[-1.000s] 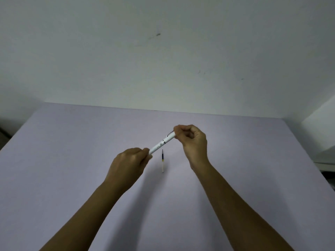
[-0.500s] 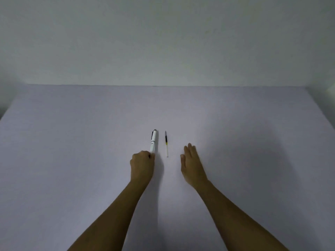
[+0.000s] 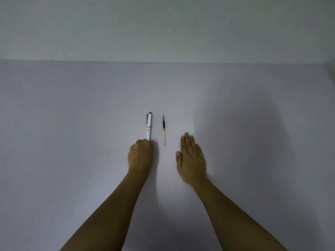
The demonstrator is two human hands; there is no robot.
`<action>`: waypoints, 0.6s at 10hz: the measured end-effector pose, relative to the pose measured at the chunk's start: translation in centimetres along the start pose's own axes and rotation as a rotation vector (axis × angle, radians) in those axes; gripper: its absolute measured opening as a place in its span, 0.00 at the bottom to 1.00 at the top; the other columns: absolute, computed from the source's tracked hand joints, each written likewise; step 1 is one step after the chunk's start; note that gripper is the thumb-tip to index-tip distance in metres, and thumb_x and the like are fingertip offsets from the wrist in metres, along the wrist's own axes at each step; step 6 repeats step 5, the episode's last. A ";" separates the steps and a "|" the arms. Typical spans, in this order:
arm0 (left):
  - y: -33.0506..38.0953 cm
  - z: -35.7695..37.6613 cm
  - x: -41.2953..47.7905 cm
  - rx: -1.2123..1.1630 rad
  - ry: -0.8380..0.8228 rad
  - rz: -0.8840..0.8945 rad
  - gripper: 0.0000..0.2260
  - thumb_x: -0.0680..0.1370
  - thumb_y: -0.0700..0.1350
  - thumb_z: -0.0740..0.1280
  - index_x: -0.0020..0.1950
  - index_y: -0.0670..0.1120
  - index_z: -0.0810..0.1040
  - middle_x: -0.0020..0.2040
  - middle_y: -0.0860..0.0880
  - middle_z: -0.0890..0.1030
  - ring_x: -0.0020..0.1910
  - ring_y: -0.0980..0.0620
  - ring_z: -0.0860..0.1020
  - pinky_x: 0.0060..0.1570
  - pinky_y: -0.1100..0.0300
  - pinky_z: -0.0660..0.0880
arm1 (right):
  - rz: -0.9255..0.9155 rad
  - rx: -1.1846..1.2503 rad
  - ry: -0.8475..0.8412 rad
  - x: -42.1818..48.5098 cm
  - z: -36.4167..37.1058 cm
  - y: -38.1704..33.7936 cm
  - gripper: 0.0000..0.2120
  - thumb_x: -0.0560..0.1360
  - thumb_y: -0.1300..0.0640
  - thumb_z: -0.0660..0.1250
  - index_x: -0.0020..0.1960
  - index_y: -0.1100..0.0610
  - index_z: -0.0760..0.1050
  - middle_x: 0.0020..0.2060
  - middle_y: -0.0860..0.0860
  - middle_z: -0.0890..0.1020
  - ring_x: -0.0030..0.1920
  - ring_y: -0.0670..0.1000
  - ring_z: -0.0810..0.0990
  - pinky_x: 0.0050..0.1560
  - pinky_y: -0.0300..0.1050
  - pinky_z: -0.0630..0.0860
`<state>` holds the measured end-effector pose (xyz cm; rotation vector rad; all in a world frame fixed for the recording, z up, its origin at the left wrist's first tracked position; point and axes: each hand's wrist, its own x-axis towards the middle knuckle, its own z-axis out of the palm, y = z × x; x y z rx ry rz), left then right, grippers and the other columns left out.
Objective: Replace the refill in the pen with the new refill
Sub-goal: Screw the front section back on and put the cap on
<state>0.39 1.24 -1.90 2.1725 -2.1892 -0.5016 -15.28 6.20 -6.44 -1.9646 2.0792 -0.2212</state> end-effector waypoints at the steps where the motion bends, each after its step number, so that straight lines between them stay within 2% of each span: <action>1: 0.1 -0.2 0.0 -0.006 -0.009 -0.013 0.10 0.79 0.37 0.58 0.48 0.35 0.78 0.42 0.37 0.80 0.39 0.37 0.80 0.38 0.48 0.78 | 0.000 -0.002 -0.019 0.1 0.0 0.1 0.27 0.80 0.52 0.50 0.75 0.60 0.49 0.77 0.55 0.53 0.77 0.55 0.50 0.74 0.47 0.45; 2: 0.4 -0.5 -0.1 -0.065 -0.009 -0.013 0.10 0.79 0.38 0.59 0.46 0.34 0.78 0.42 0.36 0.80 0.39 0.36 0.80 0.38 0.46 0.80 | 0.001 -0.021 -0.054 0.3 0.1 0.2 0.27 0.80 0.51 0.47 0.76 0.58 0.44 0.77 0.54 0.49 0.77 0.53 0.46 0.74 0.45 0.42; 3: 0.5 -0.7 -0.1 -0.129 0.004 -0.062 0.12 0.79 0.40 0.59 0.45 0.34 0.78 0.41 0.36 0.80 0.39 0.36 0.79 0.35 0.49 0.77 | -0.012 -0.030 -0.095 0.3 -0.1 0.3 0.27 0.80 0.50 0.46 0.76 0.58 0.43 0.78 0.54 0.47 0.77 0.52 0.45 0.74 0.45 0.41; 4: 0.9 -2.5 0.3 -0.107 0.031 -0.099 0.14 0.79 0.44 0.59 0.44 0.34 0.78 0.39 0.38 0.79 0.35 0.41 0.76 0.30 0.56 0.66 | -0.041 -0.030 -0.134 0.8 -2.2 0.2 0.28 0.81 0.49 0.46 0.76 0.59 0.45 0.78 0.55 0.49 0.77 0.52 0.46 0.76 0.48 0.44; 6: 1.0 -4.7 0.6 -0.018 0.078 -0.039 0.11 0.79 0.41 0.61 0.43 0.34 0.78 0.38 0.40 0.80 0.33 0.44 0.75 0.30 0.58 0.66 | -0.056 -0.018 -0.074 1.4 -4.7 -0.4 0.28 0.81 0.48 0.47 0.76 0.60 0.47 0.77 0.56 0.51 0.77 0.52 0.48 0.76 0.48 0.46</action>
